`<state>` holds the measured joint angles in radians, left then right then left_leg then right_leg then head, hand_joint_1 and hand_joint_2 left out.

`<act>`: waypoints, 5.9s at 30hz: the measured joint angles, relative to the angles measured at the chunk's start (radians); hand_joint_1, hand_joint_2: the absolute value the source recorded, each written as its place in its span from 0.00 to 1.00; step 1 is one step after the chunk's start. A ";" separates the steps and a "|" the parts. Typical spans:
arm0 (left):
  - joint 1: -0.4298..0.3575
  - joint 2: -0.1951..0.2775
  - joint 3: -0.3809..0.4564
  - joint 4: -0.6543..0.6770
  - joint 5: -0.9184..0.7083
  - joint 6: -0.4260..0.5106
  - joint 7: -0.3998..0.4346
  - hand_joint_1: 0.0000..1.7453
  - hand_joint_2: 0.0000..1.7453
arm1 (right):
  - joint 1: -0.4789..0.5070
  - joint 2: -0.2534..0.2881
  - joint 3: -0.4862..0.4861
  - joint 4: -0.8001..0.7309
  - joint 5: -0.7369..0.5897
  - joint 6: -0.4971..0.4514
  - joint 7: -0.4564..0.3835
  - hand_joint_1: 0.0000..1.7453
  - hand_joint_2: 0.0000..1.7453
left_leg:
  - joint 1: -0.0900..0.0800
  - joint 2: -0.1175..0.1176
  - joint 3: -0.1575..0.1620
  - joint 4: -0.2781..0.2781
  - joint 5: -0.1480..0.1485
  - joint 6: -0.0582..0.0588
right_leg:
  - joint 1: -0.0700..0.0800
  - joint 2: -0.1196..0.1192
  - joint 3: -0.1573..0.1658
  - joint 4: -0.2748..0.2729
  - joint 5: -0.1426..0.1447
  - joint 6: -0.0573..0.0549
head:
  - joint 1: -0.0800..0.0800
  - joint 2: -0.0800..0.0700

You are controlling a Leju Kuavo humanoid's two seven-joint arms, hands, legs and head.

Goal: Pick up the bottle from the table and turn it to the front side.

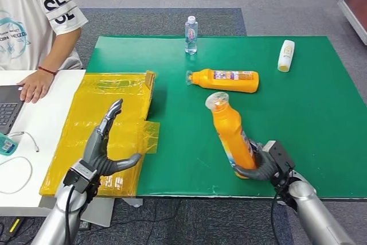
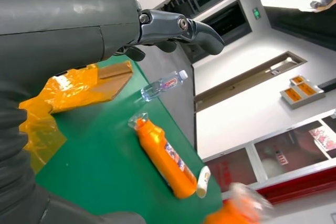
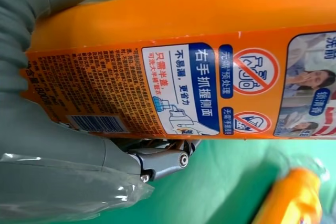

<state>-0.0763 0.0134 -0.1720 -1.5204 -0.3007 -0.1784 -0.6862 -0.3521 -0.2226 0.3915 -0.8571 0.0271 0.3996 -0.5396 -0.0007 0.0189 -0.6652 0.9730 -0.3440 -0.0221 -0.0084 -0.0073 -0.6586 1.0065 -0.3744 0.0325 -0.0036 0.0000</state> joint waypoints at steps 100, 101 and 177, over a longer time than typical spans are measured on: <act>-0.429 0.178 -0.145 0.552 0.414 -0.870 -0.016 0.00 1.00 | -0.124 0.350 0.331 -0.141 0.493 -0.390 0.190 1.00 1.00 | 0.001 0.000 -0.004 0.000 0.006 -0.004 | 0.002 0.000 -0.007 0.002 0.003 -0.004 | 0.000 0.000; -0.429 0.174 -0.145 0.552 0.414 -0.869 -0.016 0.00 1.00 | -0.123 0.354 0.333 -0.140 0.494 -0.390 0.190 1.00 1.00 | 0.001 0.000 -0.004 0.000 0.006 -0.004 | 0.002 0.000 -0.007 0.002 0.003 -0.004 | 0.000 0.000; -0.396 0.098 -0.090 0.532 0.394 -0.865 -0.016 1.00 1.00 | -0.159 0.411 0.422 -0.044 0.537 -0.405 0.234 1.00 1.00 | 0.001 0.000 -0.004 0.000 0.007 -0.004 | 0.002 0.000 -0.007 0.002 0.004 -0.004 | 0.000 0.000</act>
<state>-0.4719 0.1114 -0.2620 -0.9888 0.0933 -1.0431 -0.7027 -0.5114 0.1885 0.8140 -0.9010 0.5639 -0.0056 -0.3059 0.0006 0.0192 -0.6695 0.9729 -0.3369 -0.0262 -0.0062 -0.0070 -0.6656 1.0089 -0.3706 0.0282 -0.0041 0.0000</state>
